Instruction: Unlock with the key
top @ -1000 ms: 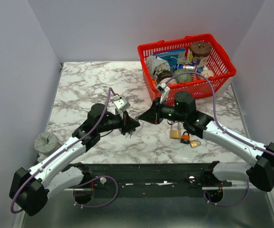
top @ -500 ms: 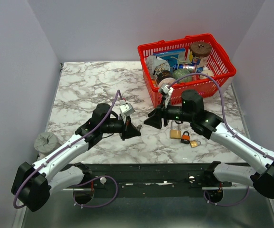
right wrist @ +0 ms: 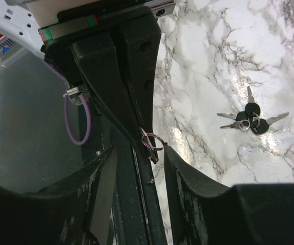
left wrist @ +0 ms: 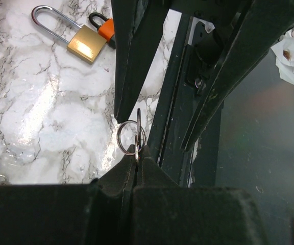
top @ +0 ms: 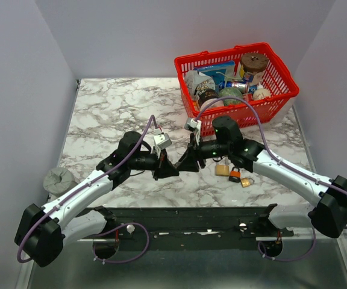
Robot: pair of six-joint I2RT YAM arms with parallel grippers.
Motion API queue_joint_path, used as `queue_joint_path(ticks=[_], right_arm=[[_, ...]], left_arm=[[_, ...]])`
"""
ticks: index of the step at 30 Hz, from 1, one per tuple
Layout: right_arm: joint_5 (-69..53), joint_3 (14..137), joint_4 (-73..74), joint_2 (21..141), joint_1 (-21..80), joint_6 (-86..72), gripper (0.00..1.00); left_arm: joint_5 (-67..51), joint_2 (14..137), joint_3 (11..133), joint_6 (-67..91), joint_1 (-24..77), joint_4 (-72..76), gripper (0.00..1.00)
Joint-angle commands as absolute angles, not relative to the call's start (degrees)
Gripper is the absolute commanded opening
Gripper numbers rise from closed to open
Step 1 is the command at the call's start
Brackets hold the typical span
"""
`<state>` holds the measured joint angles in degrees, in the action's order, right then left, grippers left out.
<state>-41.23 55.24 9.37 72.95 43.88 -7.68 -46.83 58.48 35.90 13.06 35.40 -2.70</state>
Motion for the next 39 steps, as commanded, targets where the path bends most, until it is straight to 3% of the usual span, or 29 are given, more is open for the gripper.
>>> queue_joint_path(ticks=[1, 5, 13, 16, 18, 21, 22, 25, 31, 34, 39], right_arm=[[-45.52, 57.13, 8.18, 74.44, 44.3, -6.94, 0.48], [-46.84, 56.87, 7.47, 75.49, 44.47, -7.29, 0.43], [-47.64, 55.55, 3.09, 76.2, 44.56, -9.31, 0.24], [-47.99, 54.85, 1.32, 76.55, 44.56, -10.89, 0.05], [-47.73, 54.58, 0.88, 76.73, 44.56, -12.04, 0.01], [-44.14, 54.06, 0.53, 76.2, 44.39, -14.49, 0.01], [-41.25, 53.97, 0.61, 76.11, 44.3, -15.37, 0.01], [-39.47, 53.0, -1.21, 75.06, 42.9, -17.31, 0.01], [-44.72, 51.68, -6.49, 73.48, 40.26, -23.37, 0.01], [-47.01, 51.68, -8.87, 73.56, 39.73, -26.8, 0.01], [-48.34, 51.16, -11.6, 72.95, 39.29, -31.46, 0.01]], left_arm=[[-49.13, 59.24, 37.79, 12.04, 35.86, -2.11, 0.0], [-49.48, 59.5, 37.97, 12.04, 35.95, -2.02, 0.0], [-50.19, 59.33, 37.88, 12.04, 36.12, -1.67, 0.0], [-49.66, 58.98, 37.79, 12.22, 36.12, -1.93, 0.0], [-48.87, 58.8, 38.14, 12.57, 36.12, -2.54, 0.0], [-45.19, 57.84, 38.58, 14.32, 36.21, -3.6, 0.36], [-42.83, 57.31, 38.58, 15.72, 36.21, -3.52, 0.53], [-38.6, 53.45, 37.01, 19.23, 36.21, -2.55, 0.69], [-27.0, 39.74, 28.32, 29.5, 36.21, 7.8, 0.8], [-23.38, 34.9, 23.65, 34.08, 36.12, 13.61, 0.8], [-26.89, 35.15, 19.87, 39.63, 36.3, 22.13, 0.77]])
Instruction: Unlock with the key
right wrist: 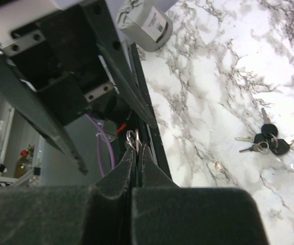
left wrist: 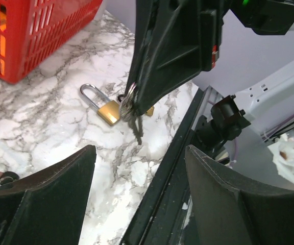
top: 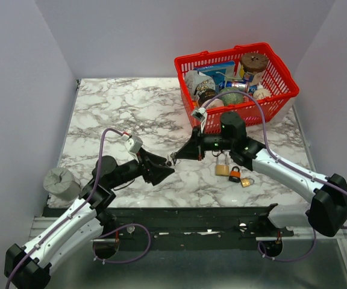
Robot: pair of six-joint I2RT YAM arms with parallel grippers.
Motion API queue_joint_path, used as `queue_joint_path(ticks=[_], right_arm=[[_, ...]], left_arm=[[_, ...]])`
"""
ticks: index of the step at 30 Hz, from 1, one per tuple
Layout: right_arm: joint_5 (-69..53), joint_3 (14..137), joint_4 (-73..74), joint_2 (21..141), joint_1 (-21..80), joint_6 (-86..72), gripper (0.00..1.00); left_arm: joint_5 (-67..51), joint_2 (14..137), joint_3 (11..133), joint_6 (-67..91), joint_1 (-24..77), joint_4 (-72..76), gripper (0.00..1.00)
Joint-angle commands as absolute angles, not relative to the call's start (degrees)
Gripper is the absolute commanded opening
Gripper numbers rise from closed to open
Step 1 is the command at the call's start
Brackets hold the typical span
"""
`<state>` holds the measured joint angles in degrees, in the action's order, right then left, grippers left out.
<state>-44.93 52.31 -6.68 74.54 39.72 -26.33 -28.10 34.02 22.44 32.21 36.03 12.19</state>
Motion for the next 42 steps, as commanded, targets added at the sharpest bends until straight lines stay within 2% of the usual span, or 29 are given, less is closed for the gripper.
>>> queue_joint_path(ticks=[1, 13, 24, 29, 33, 37, 42], right_arm=[[-48.69, 51.07, -12.73, 72.86, 39.29, -31.9, 0.01], [-49.75, 49.75, -14.85, 72.07, 39.29, -33.57, 0.01], [-48.87, 49.66, -15.2, 72.42, 39.29, -34.28, 0.01], [-48.69, 49.57, -15.38, 72.6, 39.2, -34.28, 0.01], [-48.69, 49.57, -15.56, 72.6, 39.29, -34.63, 0.01], [-48.6, 49.48, -15.56, 72.6, 39.29, -34.63, 0.01], [-47.99, 49.22, -15.64, 72.33, 39.29, -34.8, 0.01]], left_arm=[[-27.24, 35.68, 19.69, 40.16, 36.21, 22.58, 0.73], [-28.21, 39.37, 18.98, 41.83, 36.65, 28.03, 0.48], [-29.44, 41.04, 18.46, 42.36, 37.53, 29.53, 0.48], [-29.88, 42.27, 18.11, 43.06, 38.06, 30.67, 0.42], [-29.62, 42.98, 18.19, 43.51, 38.67, 31.81, 0.41], [-28.74, 42.89, 17.93, 43.15, 38.85, 31.9, 0.21], [-29.0, 43.24, 17.75, 43.33, 39.02, 31.56, 0.05]])
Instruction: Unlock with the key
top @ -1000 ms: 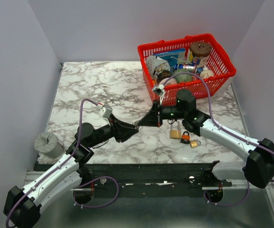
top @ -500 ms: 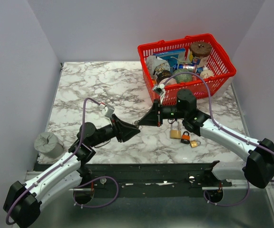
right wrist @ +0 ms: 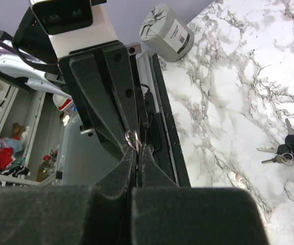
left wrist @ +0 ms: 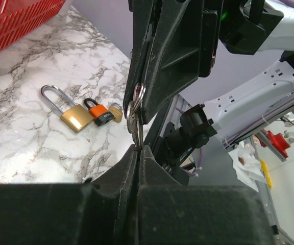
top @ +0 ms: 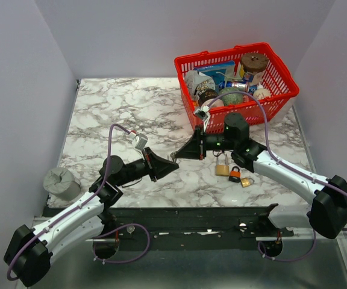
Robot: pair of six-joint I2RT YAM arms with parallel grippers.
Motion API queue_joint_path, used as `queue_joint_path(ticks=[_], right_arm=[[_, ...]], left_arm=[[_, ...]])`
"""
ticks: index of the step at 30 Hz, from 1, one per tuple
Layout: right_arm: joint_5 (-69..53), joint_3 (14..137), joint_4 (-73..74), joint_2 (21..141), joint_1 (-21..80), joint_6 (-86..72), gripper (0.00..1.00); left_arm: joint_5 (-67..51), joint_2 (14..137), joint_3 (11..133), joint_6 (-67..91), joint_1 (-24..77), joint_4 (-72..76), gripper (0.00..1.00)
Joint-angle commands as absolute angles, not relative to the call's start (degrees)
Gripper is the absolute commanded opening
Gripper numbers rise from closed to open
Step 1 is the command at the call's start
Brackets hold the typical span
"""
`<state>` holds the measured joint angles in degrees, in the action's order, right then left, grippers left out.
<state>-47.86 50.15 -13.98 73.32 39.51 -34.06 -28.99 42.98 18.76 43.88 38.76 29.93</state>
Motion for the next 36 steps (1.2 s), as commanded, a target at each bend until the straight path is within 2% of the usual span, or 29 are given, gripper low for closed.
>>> queue_joint_path(ticks=[1, 6, 15, 21, 24, 27, 28, 31, 36], right_arm=[[-47.73, 49.22, -15.56, 72.25, 39.29, -34.8, 0.01], [-46.15, 49.39, -13.72, 71.72, 39.11, -31.66, 0.01], [-44.48, 54.22, 3.68, 71.55, 39.11, -14.88, 0.01], [-43.68, 55.72, 9.57, 70.58, 39.11, -10.12, 0.01], [-43.68, 55.99, 10.81, 69.79, 39.11, -9.67, 0.23], [-44.99, 55.9, 10.81, 68.91, 39.11, -9.49, 0.39], [-45.35, 55.9, 10.72, 68.82, 39.11, -9.41, 0.49], [-46.49, 55.9, 10.72, 68.56, 39.11, -8.79, 0.6], [-48.07, 55.9, 10.72, 69.61, 39.72, -8.17, 0.62]], left_arm=[[-29.18, 43.16, 17.75, 43.33, 39.11, 31.38, 0.02], [-30.23, 42.54, 18.89, 41.58, 39.11, 24.29, 0.0], [-31.29, 40.34, 23.99, 35.95, 39.11, 7.75, 0.0], [-33.13, 42.18, 26.36, 34.46, 39.11, 4.58, 0.0], [-35.06, 44.56, 28.82, 31.65, 39.11, 0.2, 0.0], [-36.73, 45.96, 30.41, 29.27, 39.2, -2.8, 0.0], [-36.91, 46.23, 30.58, 28.57, 39.11, -3.07, 0.0], [-38.23, 47.28, 30.67, 27.25, 39.11, -4.3, 0.0], [-41.21, 49.39, 30.85, 25.93, 39.11, -4.49, 0.0]])
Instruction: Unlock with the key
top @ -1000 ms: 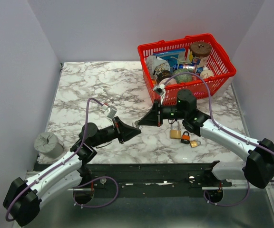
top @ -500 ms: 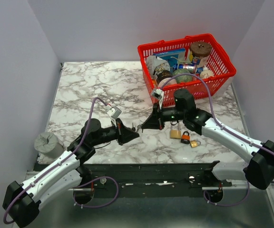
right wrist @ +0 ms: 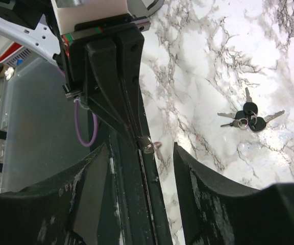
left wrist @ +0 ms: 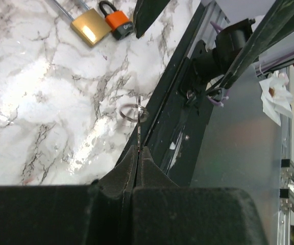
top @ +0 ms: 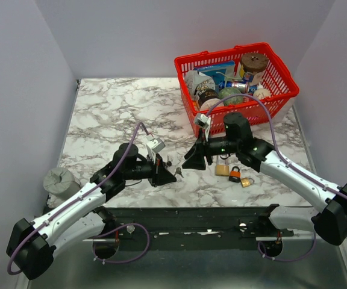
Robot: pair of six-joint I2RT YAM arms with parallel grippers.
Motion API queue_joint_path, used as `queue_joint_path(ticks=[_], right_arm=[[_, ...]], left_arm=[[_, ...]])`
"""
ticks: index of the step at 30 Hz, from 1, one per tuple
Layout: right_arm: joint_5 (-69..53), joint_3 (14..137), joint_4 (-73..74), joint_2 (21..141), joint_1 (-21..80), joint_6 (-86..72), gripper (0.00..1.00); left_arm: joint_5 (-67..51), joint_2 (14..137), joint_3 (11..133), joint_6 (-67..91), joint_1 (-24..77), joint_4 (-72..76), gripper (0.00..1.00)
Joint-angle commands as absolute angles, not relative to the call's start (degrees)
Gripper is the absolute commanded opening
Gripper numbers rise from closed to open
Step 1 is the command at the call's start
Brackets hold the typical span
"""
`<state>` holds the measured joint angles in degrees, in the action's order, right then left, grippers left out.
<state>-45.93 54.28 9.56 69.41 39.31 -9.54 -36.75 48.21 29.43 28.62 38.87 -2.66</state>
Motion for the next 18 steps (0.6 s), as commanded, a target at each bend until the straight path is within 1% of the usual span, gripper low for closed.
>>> queue_joint_path(ticks=[1, 3, 4, 7, 13, 18], right_arm=[[-48.16, 55.9, 10.72, 70.48, 40.07, -8.09, 0.6], [-48.86, 55.55, 10.37, 71.27, 40.43, -8.0, 0.57], [-49.13, 55.37, 10.02, 71.71, 40.78, -8.0, 0.52], [-50.01, 55.2, 8.97, 73.21, 41.74, -8.26, 0.48], [-50.27, 55.37, 8.53, 76.02, 43.07, -8.0, 0.43], [-50.71, 55.37, 8.7, 76.73, 43.15, -7.91, 0.41]], left_arm=[[-41.57, 49.57, 30.85, 25.75, 39.11, -4.31, 0.0], [-42.27, 50.1, 30.85, 25.58, 39.11, -3.87, 0.0], [-42.8, 50.1, 30.85, 25.49, 39.11, -3.87, 0.0], [-43.85, 50.45, 30.59, 25.58, 39.11, -3.34, 0.0], [-44.47, 50.62, 30.5, 25.58, 39.11, -2.81, 0.0], [-44.56, 50.54, 30.5, 25.58, 39.11, -2.73, 0.0]])
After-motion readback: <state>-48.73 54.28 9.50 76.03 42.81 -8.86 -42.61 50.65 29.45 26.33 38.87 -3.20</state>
